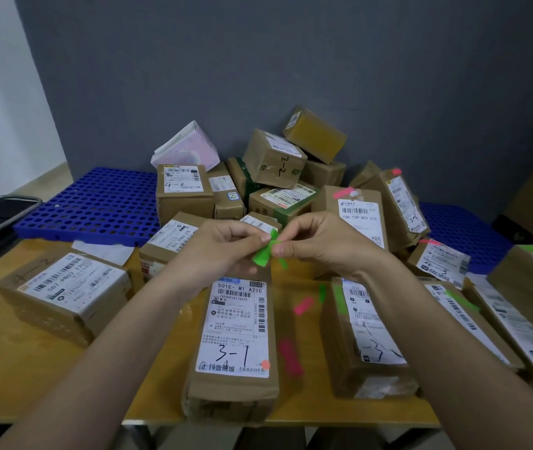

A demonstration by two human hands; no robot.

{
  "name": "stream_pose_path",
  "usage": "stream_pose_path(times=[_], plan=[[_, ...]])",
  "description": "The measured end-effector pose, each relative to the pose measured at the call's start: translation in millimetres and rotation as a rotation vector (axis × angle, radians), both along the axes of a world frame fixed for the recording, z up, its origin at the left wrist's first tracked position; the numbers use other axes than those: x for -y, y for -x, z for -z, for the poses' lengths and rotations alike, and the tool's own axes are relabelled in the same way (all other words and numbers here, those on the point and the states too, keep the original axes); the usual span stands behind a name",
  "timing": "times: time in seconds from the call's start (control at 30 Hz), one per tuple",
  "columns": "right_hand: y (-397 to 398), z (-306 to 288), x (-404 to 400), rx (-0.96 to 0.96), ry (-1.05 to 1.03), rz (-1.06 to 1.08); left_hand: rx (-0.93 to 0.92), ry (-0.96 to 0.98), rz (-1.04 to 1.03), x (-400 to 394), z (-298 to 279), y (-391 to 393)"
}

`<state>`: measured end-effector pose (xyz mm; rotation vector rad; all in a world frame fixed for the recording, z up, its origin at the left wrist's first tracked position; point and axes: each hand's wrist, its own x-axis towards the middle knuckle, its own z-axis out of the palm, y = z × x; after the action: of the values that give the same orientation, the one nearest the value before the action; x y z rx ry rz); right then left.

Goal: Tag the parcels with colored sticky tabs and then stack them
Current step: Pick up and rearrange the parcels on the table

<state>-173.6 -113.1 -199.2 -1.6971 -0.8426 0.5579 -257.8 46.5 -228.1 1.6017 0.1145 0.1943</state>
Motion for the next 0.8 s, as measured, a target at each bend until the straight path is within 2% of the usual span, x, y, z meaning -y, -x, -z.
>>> stream_pose_path(times=[0.3, 0.47, 0.53, 0.67, 0.8], plan=[[-10.6, 3.1, -5.1, -0.207, 0.012, -0.048, 0.088, -0.071, -0.060, -3.1, 3.0, -5.8], [-11.5, 6.9, -7.5, -0.146, 0.038, 0.014, 0.116, -0.117, -0.082, -4.5, 6.4, -7.3], [-10.3, 8.6, -8.3, -0.018, 0.026, 0.066, 0.123, -0.127, -0.092, -5.2, 7.2, -7.0], [-5.9, 12.5, -9.0, 0.438, 0.052, 0.163, 0.116, -0.102, -0.143, -6.7, 9.0, -7.1], [-4.8, 17.4, -9.7, 0.857, 0.139, 0.119, 0.117, -0.081, -0.178, -7.7, 9.7, -8.5]])
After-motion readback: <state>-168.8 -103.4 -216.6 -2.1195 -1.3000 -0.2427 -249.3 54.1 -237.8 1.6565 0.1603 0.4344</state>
